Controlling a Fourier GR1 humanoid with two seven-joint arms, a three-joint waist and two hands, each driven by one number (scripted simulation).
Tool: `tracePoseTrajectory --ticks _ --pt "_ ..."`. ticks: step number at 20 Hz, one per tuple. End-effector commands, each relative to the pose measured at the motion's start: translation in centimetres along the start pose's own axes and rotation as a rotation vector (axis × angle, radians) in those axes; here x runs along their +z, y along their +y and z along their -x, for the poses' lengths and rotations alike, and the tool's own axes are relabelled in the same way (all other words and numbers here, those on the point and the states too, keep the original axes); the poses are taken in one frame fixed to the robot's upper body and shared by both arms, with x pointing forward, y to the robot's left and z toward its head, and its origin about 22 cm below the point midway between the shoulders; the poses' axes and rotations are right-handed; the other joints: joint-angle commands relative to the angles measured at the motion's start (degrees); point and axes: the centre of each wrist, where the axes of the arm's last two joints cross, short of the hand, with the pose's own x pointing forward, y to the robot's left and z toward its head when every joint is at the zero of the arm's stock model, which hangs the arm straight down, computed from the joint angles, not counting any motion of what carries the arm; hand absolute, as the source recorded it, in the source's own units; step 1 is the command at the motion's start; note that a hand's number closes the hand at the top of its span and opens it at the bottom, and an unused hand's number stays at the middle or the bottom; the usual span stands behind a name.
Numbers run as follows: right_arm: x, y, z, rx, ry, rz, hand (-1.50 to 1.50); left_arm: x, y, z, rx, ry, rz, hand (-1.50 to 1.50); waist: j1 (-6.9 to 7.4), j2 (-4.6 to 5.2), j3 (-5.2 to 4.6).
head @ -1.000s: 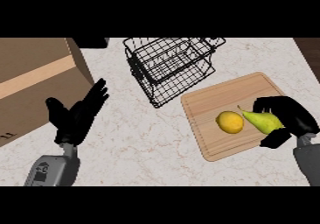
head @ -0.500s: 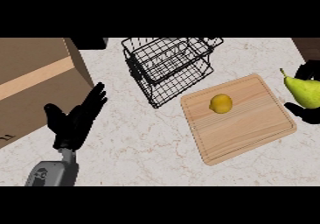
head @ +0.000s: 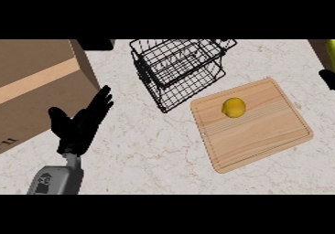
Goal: Pick the pear from the cutting board and place it in the tiered basket
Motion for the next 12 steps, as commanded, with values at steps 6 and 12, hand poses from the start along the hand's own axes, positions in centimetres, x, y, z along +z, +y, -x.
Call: tracePoseTrajectory --ticks 6,12 --pt "-7.0 0.3 -7.8 0.057 -0.013 -0.018 1.5 -0.8 -0.6 0.5 -0.005 -0.009 0.016 0.0 0.92 0.26 -0.02" --pt "-12.1 3.0 -9.7 -0.017 0.068 -0.031 1.5 -0.5 -1.9 -2.2 -0.018 -0.002 0.033 0.0 1.9 0.37 0.01"
